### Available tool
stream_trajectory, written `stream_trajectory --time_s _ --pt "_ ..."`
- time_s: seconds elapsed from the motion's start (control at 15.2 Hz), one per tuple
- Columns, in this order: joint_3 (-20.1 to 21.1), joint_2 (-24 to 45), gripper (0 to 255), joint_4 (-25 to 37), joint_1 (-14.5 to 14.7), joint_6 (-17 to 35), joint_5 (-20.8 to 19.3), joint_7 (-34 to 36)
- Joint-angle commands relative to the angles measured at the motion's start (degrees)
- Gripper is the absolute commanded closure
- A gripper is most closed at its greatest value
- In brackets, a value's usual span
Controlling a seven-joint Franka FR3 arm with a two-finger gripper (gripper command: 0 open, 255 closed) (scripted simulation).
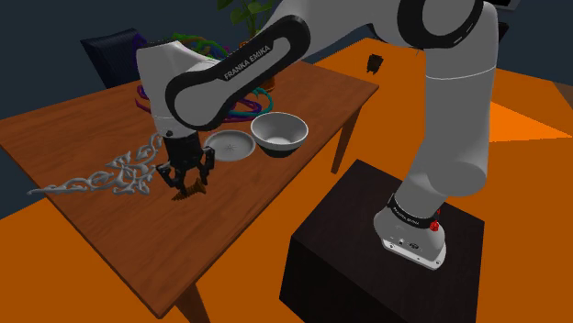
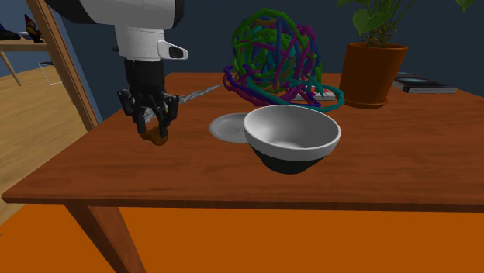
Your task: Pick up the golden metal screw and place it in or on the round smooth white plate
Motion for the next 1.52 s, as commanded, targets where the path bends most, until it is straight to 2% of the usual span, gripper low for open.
stream_trajectory --time_s 0.0,0.92,1.45 --pt "0.19 -0.67 255 0.56 -0.12 -1.19 0.33 -0.11" --pt "1.17 -4.9 255 5.18 -0.82 -9.7 2.26 -0.56" --pt "-1.67 -8.87 255 1.43 -8.42 -10.4 4.23 -11.23"
